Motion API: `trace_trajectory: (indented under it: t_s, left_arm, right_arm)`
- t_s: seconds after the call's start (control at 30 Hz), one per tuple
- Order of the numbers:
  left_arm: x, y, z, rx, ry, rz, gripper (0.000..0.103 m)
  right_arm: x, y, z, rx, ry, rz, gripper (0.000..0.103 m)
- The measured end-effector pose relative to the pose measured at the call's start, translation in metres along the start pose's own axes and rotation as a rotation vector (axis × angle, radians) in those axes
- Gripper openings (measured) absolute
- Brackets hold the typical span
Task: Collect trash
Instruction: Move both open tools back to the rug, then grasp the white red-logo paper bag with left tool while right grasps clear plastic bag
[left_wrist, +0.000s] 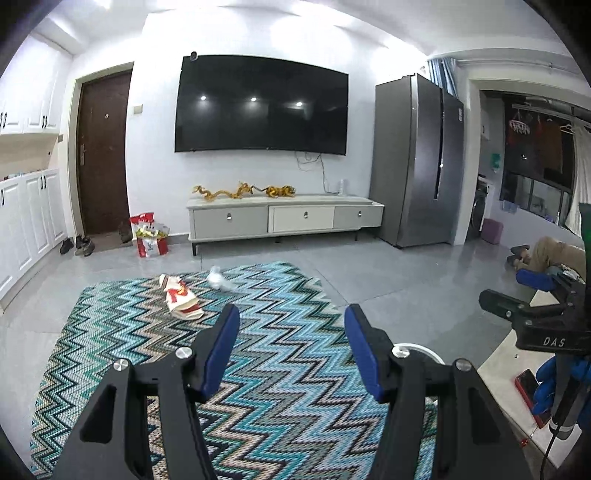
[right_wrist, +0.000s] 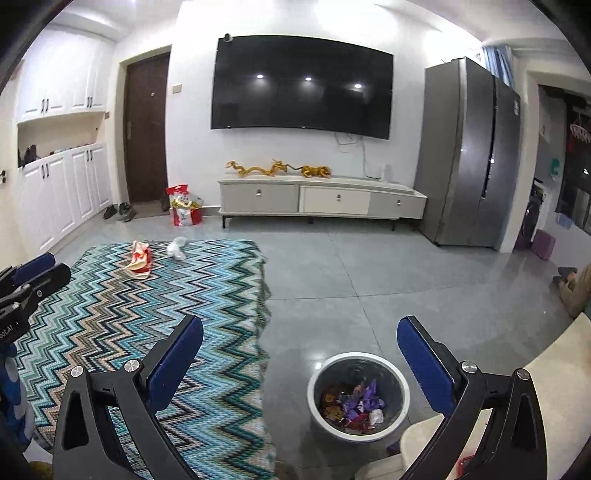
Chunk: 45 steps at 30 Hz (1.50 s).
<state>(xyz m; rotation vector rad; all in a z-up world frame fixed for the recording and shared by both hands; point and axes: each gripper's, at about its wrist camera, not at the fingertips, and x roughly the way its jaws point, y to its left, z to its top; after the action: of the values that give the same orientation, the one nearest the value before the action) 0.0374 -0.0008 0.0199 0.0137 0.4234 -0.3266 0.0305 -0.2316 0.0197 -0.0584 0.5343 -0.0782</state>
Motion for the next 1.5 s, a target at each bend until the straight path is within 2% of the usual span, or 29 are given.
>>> trace_trajectory:
  t_s: [0.47,0.83,1.23,1.33,1.5]
  left_arm:
    - [0.03,0.053,-0.007,-0.06,0.061,0.086,0.057]
    - [0.078,0.095,-0.013,-0.094,0.167,0.154,0.058]
    - [0.149,0.187,-0.027,-0.269,0.284,0.187,0.058]
    - [0.175,0.198,-0.02,-0.275,0.3,0.173,0.058]
    - [0.227,0.213,-0.005,-0.306,0.328,0.142,0.058]
  right_arm:
    - [0.049,0.05,0.018,-0.092,0.078,0.092,0.103]
    - [0.11,0.092,0.034,-0.168,0.148,0.221,0.103]
    - [0.207,0.136,0.059,-0.203,0.219,0.397,0.102]
    - [0.24,0.145,0.069,-0.181,0.235,0.434,0.099]
    - [0.294,0.162,0.085,-0.128,0.278,0.495,0.083]
